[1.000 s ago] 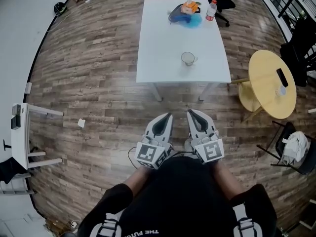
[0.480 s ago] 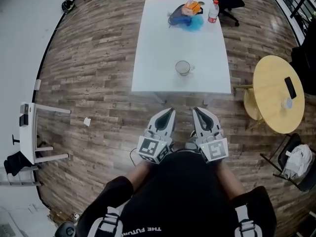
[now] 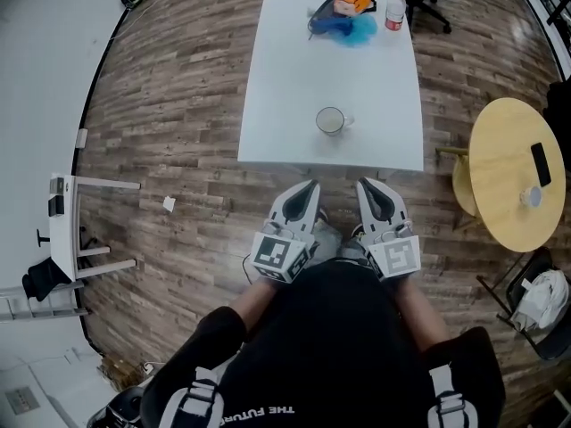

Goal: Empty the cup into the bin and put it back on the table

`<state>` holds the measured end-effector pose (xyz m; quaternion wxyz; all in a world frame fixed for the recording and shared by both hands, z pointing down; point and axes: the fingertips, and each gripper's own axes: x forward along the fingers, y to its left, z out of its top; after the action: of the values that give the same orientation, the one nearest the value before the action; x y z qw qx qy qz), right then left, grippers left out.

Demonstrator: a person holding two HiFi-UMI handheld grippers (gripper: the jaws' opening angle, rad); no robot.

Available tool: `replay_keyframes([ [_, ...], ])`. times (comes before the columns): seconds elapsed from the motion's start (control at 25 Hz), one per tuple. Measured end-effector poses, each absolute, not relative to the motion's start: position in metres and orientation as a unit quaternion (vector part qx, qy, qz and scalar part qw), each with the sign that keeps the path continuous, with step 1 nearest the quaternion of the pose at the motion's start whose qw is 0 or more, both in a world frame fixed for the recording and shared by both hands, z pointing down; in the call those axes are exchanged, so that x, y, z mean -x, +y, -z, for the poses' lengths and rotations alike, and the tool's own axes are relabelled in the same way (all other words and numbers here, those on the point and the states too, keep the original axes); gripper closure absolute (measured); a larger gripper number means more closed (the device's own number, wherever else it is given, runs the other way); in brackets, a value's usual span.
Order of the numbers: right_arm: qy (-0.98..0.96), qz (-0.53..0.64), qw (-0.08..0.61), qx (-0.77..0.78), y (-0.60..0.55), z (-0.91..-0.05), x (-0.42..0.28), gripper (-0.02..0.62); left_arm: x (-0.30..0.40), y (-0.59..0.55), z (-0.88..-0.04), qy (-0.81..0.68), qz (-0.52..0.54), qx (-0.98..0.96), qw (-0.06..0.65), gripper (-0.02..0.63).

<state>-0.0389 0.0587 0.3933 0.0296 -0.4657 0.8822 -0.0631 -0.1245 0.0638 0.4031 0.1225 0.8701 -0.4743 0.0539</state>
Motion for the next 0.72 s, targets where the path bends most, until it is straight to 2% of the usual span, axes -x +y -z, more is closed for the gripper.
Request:
replay_keyframes([
  [0.72,0.858,0.041,-0.020,0.512,-0.054,-0.415,0.079,0.578,0.164,-0.059,-0.429,-0.437,-0.058,-0.890,0.112,0.584],
])
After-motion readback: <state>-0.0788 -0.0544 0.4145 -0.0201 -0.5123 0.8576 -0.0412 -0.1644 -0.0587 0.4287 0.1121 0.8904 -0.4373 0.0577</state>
